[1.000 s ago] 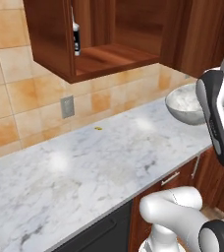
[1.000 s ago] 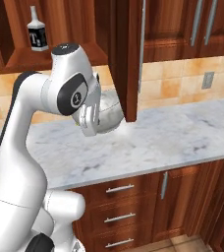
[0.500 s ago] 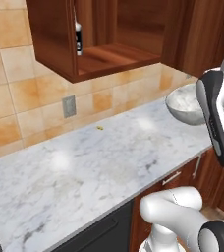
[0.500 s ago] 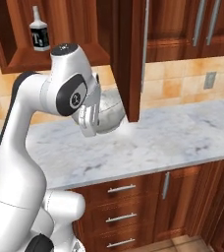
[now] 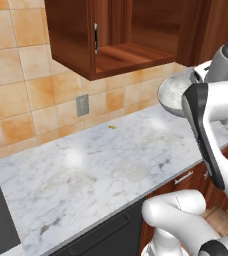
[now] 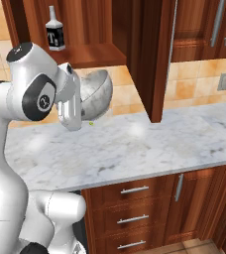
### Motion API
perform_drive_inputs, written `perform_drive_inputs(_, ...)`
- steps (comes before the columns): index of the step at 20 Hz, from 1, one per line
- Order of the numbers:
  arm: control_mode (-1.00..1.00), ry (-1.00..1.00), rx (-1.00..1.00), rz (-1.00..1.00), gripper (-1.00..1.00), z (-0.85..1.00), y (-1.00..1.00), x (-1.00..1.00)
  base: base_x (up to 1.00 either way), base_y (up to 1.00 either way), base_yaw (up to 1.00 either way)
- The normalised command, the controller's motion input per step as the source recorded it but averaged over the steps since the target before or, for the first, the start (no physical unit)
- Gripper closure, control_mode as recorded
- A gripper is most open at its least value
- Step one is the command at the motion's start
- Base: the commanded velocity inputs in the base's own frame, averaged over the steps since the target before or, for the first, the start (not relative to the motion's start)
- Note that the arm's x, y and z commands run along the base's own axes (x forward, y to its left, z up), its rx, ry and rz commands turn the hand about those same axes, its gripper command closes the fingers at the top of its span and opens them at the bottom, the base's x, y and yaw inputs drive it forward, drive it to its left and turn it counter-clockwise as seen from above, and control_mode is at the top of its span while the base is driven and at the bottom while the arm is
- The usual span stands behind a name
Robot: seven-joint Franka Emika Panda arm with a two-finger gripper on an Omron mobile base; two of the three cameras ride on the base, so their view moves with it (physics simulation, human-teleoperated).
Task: Pick the mug and place it in the sink. Pick the bowl and place it in the open cabinet and then close the cabinet.
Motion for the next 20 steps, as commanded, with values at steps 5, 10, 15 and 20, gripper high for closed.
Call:
perform_drive_inputs(5,-1.00,-0.29,-0.16,0.13,1.00,0.44,0.03,0.15,0.00,0.00,0.00)
perform_drive_inputs(10,-1.00,-0.19,-0.05,0.15,1.00,0.43,0.00,0.07,0.00,0.00,0.00)
perform_drive_inputs(15,-1.00,0.00,0.02,0.00,1.00,0.24,0.18,0.15,0.00,0.00,0.00)
perform_drive_inputs(20,-1.00,0.00,0.15,0.00,1.00,0.38,0.19,0.23,0.00,0.00,0.00)
